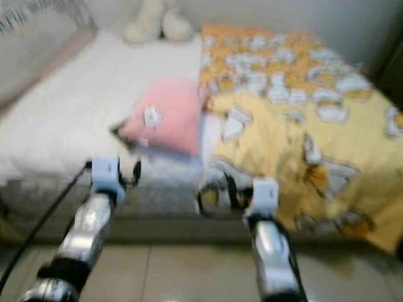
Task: Clean up the room
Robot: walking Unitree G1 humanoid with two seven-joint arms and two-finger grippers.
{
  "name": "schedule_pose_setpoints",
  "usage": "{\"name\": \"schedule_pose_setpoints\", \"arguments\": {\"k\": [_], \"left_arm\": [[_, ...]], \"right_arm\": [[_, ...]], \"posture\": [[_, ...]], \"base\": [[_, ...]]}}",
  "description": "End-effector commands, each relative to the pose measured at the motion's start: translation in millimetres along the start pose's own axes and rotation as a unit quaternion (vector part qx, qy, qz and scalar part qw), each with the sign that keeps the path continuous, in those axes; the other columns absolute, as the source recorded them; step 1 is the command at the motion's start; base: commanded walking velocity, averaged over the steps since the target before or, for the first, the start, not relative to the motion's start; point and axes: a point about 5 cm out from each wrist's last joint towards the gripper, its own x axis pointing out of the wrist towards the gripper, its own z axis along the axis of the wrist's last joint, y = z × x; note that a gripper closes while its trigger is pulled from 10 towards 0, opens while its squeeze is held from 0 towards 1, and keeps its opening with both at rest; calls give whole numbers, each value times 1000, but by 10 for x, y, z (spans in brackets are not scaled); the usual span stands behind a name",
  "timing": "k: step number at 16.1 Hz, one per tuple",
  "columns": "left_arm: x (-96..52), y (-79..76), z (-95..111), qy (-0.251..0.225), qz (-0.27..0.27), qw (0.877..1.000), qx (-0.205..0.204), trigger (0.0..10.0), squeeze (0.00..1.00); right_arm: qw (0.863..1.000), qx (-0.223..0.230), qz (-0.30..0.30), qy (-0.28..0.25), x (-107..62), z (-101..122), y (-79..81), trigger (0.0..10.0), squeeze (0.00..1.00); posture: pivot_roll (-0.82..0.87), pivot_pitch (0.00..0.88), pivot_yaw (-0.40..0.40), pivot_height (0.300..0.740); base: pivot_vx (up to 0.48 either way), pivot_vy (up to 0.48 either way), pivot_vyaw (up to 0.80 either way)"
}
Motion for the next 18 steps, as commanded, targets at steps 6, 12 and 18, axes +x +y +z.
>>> {"name": "schedule_pose_setpoints", "arguments": {"k": [6, 12, 18], "left_arm": [[32, -97, 69, -15, -19, 1000, 12, 10000, 0], [80, -182, 172, -32, -50, 998, 25, 10000, 0], [99, -240, 242, -46, -58, 997, -3, 10000, 0]], "right_arm": [[1000, -6, -27, 2, 14, 16, -133, 10000, 0], [999, -8, -51, -4, -17, 14, -212, 10000, 0], [998, -20, -55, -18, -41, 55, -235, 10000, 0]], "posture": [[140, 0, 30, 740], [129, 0, 36, 740], [117, 0, 37, 740]], "base": [[401, 263, 277], [344, 202, 0], [0, -371, 0]]}}
